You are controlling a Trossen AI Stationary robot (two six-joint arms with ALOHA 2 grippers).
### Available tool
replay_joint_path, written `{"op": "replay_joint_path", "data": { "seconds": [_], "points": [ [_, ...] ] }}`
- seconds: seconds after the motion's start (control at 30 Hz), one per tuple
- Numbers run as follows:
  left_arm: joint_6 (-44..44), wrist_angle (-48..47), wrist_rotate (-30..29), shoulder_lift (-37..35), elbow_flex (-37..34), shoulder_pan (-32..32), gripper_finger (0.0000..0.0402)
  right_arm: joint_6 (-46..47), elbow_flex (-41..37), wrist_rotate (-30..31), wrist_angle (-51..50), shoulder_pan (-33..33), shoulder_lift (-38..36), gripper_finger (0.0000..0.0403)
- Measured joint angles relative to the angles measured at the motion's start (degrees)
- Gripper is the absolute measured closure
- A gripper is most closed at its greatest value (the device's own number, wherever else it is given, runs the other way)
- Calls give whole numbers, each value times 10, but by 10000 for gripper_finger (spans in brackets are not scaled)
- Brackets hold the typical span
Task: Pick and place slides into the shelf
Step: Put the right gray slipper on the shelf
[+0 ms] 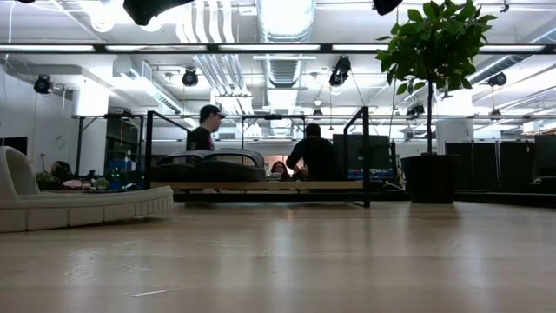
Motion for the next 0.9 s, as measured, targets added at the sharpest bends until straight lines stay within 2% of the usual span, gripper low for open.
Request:
{"op": "replay_joint_path", "data": {
  "seconds": [0.1,0.17,0.37,0.53,0.67,0.73,0.83,0.9],
  "points": [
    [0,-1,0,0,0,0,109,31,11,-1,-35,1,-7,349],
    [0,-2,0,0,0,0,109,66,33,-20,-105,1,-8,349],
    [0,-2,0,-1,0,0,109,202,119,-156,-353,7,0,349],
    [0,-2,-1,-3,-1,0,109,258,151,-239,-525,24,3,349],
    [-1,-1,-1,-3,-1,0,109,306,134,-271,-571,32,3,348],
    [-1,-3,-1,-3,-1,0,109,355,121,-306,-565,31,3,344],
    [-2,-1,-1,-2,-1,0,109,401,96,-373,-563,37,3,323],
    [-3,-3,-1,-2,-1,0,109,433,71,-393,-561,46,3,302]
  ]
}}
